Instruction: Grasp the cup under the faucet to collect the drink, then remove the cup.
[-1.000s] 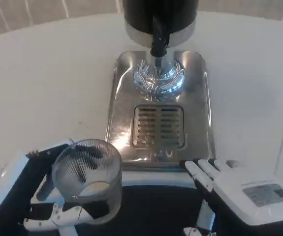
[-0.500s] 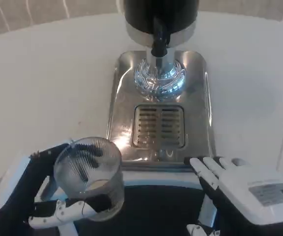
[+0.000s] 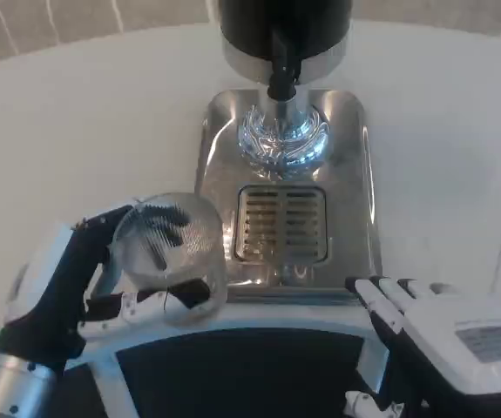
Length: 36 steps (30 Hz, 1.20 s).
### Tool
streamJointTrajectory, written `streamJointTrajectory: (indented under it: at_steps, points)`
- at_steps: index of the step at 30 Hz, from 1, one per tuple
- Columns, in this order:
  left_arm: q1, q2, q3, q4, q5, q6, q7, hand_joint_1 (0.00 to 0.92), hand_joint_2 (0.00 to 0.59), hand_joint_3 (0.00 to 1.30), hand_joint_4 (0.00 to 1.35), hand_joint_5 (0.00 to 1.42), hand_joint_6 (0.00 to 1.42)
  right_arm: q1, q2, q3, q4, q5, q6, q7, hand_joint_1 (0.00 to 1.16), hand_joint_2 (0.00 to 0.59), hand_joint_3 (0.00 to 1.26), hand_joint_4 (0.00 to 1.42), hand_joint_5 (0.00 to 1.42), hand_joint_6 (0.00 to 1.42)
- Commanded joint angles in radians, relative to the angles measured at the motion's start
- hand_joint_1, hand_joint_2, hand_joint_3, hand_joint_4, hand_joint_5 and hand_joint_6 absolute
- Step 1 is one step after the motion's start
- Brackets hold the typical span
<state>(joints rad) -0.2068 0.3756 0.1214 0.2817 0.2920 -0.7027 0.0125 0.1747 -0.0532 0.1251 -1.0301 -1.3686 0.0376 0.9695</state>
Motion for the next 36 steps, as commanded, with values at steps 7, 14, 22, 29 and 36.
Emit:
streamJointTrajectory:
  at_steps: [7, 14, 22, 29, 36]
  points:
    - [-0.177, -0.011, -0.042, 0.224, 0.057, -0.038, 0.128, 0.543, 0.063, 1.02, 1.24, 1.4, 1.42, -0.024, 0.022, -0.008, 0.004, -0.033, -0.003, 0.044, 0.2, 0.516, 0.0, 0.0, 0.0, 0.0]
    - [-0.275, -0.017, -0.087, 0.361, 0.092, -0.068, 0.192, 0.537, 0.066, 1.02, 1.24, 1.4, 1.42, -0.056, 0.023, -0.017, 0.024, -0.041, 0.003, 0.06, 0.2, 0.516, 0.0, 0.0, 0.0, 0.0]
    - [-0.389, -0.033, -0.134, 0.496, 0.114, -0.093, 0.249, 0.534, 0.069, 1.02, 1.24, 1.4, 1.42, -0.062, 0.025, -0.03, 0.027, -0.046, 0.005, 0.073, 0.19, 0.516, 0.0, 0.0, 0.0, 0.0]
    - [-0.449, -0.042, -0.174, 0.571, 0.125, -0.111, 0.285, 0.536, 0.072, 1.02, 1.24, 1.4, 1.42, -0.062, 0.026, -0.044, 0.014, -0.047, 0.008, 0.097, 0.19, 0.514, 0.0, 0.0, 0.0, 0.0]
    - [-0.501, -0.052, -0.215, 0.636, 0.137, -0.119, 0.305, 0.536, 0.072, 1.02, 1.24, 1.4, 1.42, -0.074, 0.031, -0.053, 0.012, -0.049, 0.01, 0.109, 0.18, 0.507, 0.0, 0.0, 0.0, 0.0]
